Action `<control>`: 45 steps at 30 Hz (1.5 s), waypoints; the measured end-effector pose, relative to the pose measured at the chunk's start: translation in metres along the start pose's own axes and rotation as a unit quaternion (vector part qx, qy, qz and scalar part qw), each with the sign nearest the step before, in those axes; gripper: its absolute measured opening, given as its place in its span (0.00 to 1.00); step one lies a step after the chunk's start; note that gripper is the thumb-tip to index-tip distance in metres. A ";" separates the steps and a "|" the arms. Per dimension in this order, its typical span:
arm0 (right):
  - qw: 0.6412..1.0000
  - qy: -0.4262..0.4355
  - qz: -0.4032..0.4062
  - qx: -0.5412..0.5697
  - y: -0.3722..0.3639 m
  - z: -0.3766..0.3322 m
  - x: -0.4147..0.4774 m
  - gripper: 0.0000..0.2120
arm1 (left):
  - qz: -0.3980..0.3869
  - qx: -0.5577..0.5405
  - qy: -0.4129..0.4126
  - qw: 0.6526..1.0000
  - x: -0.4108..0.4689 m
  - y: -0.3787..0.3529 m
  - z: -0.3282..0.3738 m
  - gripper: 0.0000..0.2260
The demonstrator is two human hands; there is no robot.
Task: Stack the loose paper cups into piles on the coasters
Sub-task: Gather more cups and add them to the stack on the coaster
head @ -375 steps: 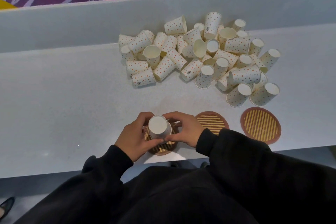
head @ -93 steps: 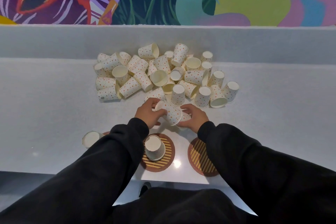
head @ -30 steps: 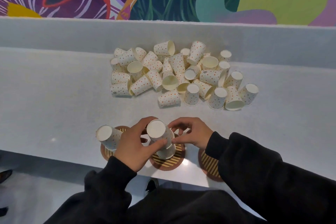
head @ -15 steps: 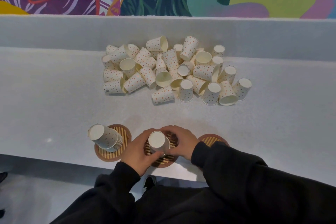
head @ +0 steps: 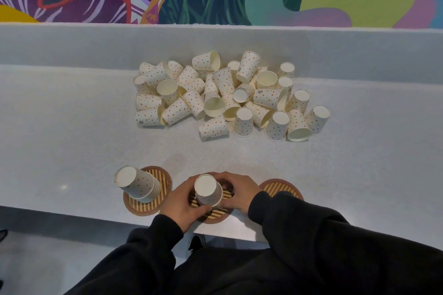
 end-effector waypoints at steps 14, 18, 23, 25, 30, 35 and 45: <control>1.000 -0.012 0.019 0.005 0.022 -0.001 0.001 0.29 | 0.000 -0.026 0.068 0.997 0.003 0.012 -0.016 0.39; 0.992 -0.029 0.102 0.062 0.053 -0.012 0.009 0.22 | 0.106 -0.121 0.101 0.982 0.018 0.049 -0.015 0.30; 0.979 -0.037 0.174 0.098 0.078 -0.033 0.040 0.29 | 0.101 -0.301 0.177 0.932 0.069 0.064 -0.005 0.27; 0.974 -0.043 0.193 0.113 0.084 -0.040 0.053 0.31 | 0.049 -0.321 0.197 0.925 0.092 0.052 -0.003 0.30; 0.966 -0.062 0.214 0.131 0.091 -0.044 0.074 0.32 | -0.028 -0.366 0.220 0.904 0.120 0.027 0.005 0.34; 0.942 -0.148 0.177 0.244 0.080 -0.027 0.072 0.27 | -0.057 -0.353 0.215 0.909 0.124 0.022 0.011 0.34; 0.899 -0.205 0.181 0.343 0.083 -0.002 0.060 0.18 | -0.015 -0.322 0.224 0.920 0.114 0.024 0.001 0.25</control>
Point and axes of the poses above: each hand's wrist, its own x-axis towards the middle knuckle, its own y-axis out of the back of the hand, z = x × y, the point moved 9 cm from there along x, towards the middle knuckle, and after that the axes turned 12 degrees about x, right-handed, at the moved point
